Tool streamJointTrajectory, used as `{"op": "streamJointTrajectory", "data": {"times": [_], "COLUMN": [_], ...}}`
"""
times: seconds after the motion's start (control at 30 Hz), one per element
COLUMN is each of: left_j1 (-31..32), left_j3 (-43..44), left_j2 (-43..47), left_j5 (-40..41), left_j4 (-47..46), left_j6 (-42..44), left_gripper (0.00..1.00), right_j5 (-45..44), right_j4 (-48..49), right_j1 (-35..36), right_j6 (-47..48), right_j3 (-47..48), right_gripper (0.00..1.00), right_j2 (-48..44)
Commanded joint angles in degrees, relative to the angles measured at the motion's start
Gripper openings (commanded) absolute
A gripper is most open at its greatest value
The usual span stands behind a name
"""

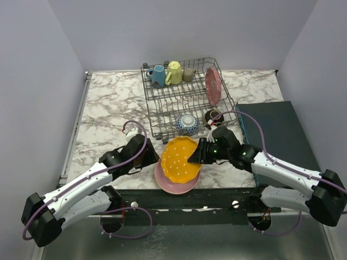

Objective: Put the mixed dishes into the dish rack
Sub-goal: Pick up the plate from the corner of the board.

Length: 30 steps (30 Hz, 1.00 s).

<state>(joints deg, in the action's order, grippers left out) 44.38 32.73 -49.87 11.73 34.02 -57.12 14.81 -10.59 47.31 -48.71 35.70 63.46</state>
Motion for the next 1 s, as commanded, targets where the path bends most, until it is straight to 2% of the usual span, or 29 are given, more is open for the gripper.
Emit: {"op": "streamJointTrajectory", "data": {"times": [0.0,0.2,0.5,0.8,0.97], "left_j1": [-0.1,-0.2,-0.2,-0.2,-0.2], "left_j3": [5.3,11.3,16.1,13.9,13.1], "left_j2": [0.6,-1.3,-1.1,2.4,4.3], "left_j5": [-0.9,1.9,1.9,-1.1,-1.6], "left_j4": [1.6,5.1,5.7,4.3,3.6], "left_j6": [5.0,10.8,17.5,20.5,20.8], "left_gripper": [0.62,0.69,0.73,0.82,0.92], "right_j5": [-2.1,-5.9,-13.0,-23.6,-27.4], "right_j4": [-1.8,-9.4,-17.8,-26.0,-28.5], "right_j1": [0.2,0.2,0.2,0.2,0.2], "right_j6": [2.7,6.6,12.8,20.2,25.5], "right_j3": [6.5,12.9,23.6,39.6,48.3], "right_gripper": [0.00,0.00,0.00,0.00,0.00], "right_j2": [-3.6,-5.0,-5.1,2.1,8.3]}}
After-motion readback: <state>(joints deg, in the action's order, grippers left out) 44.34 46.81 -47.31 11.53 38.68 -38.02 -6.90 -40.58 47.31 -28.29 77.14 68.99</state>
